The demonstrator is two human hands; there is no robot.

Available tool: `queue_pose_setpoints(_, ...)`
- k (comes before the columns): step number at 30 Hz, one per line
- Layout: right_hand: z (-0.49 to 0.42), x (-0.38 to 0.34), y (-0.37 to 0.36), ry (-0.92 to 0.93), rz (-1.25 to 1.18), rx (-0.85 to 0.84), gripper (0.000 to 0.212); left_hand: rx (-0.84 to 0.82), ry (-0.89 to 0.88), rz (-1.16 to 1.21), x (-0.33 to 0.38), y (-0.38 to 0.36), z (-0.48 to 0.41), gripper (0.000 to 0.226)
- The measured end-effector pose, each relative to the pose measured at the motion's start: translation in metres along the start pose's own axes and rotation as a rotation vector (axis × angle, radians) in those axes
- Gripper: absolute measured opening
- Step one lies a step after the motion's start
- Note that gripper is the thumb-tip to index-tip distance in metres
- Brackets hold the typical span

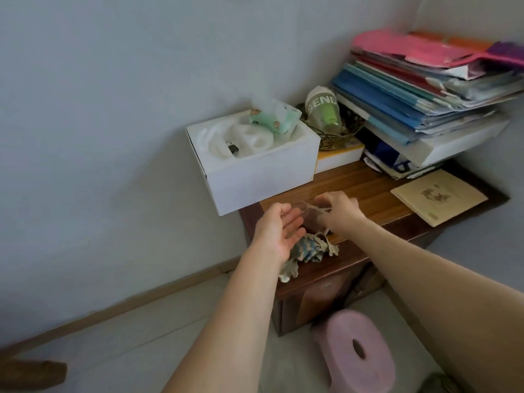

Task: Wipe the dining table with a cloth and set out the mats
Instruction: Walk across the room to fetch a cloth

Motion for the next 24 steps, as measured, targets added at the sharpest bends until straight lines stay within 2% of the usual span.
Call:
queue_pose_setpoints(3,-0.021,0.001,-0.018,-0.016,0.164,-0.128,0.07,-0.003,0.009,0.008,0.003,0.004,-0.016,0.018)
queue_pose_setpoints(5,-0.027,0.007,-0.026,-0.031,0.231,-0.148,0.066,0.005,0.009,0.01,0.005,0.007,-0.023,0.018)
queue_pose_setpoints(9,-0.031,0.013,-0.017,-0.014,0.262,-0.004,0.046,0.022,0.002,0.0,0.009,0.013,-0.029,0.019)
queue_pose_setpoints(13,-0.023,0.011,0.007,0.072,-0.136,0.181,0.03,0.039,-0.024,-0.016,0.011,0.017,-0.028,0.02)
queue_pose_setpoints(16,-0.004,-0.011,0.02,0.205,-0.422,0.236,0.012,0.052,-0.075,-0.043,0.013,0.014,-0.021,0.021)
queue_pose_setpoints(19,0.022,-0.045,0.026,0.315,-0.596,0.204,0.024,0.01,-0.176,-0.082,0.019,0.003,-0.007,0.029)
queue_pose_setpoints(22,0.052,-0.078,0.022,0.426,-0.715,0.116,0.034,-0.124,-0.306,-0.092,0.03,-0.011,0.018,0.036)
queue_pose_setpoints(24,0.076,-0.096,0.015,0.47,-0.822,0.013,0.052,-0.143,-0.388,-0.124,0.038,-0.009,0.042,0.044)
Point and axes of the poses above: each hand's wrist, its own z-axis away from the middle knuckle, its own y-axis out of the back of the hand, x = y × z, the point moved 6 cm from there along -z, towards the middle knuckle, and after that the axes turned 11 degrees about -x, right-handed, at the moved point
